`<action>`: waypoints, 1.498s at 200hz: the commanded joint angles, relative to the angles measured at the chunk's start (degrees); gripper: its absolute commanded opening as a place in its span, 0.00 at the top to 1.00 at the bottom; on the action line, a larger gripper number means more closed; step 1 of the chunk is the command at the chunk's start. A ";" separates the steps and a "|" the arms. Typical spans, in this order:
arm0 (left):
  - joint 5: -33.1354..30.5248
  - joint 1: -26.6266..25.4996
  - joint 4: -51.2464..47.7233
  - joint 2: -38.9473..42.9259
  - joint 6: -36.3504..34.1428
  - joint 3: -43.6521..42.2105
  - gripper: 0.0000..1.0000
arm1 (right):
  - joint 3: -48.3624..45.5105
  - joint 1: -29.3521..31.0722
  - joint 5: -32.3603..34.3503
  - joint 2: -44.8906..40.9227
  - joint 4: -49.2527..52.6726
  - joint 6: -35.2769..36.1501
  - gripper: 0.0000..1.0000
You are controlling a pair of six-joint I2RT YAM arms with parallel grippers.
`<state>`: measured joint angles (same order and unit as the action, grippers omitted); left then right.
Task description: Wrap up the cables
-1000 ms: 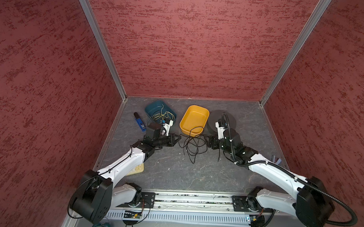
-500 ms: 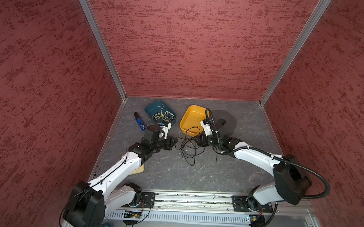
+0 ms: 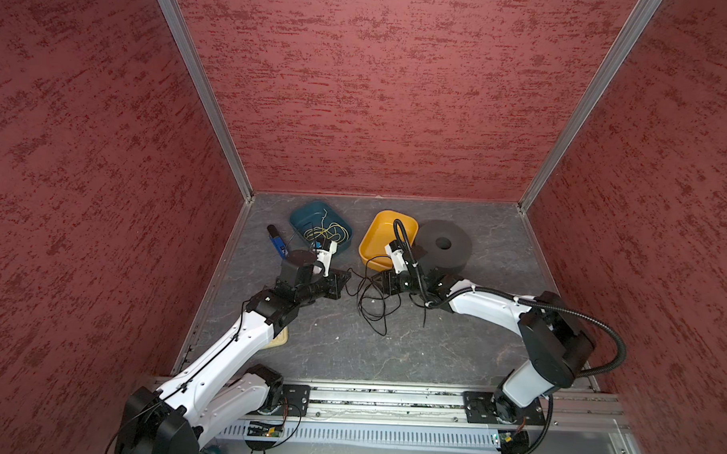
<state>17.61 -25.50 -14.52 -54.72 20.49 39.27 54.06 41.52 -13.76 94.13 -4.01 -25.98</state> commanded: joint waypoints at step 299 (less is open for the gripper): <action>-9.59 6.26 -18.98 -0.76 2.55 8.43 0.32 | -10.71 1.29 21.11 -4.89 11.80 -3.09 0.39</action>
<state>6.57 -19.49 -34.85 -54.78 22.31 47.88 44.73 42.50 4.51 89.73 2.33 -25.47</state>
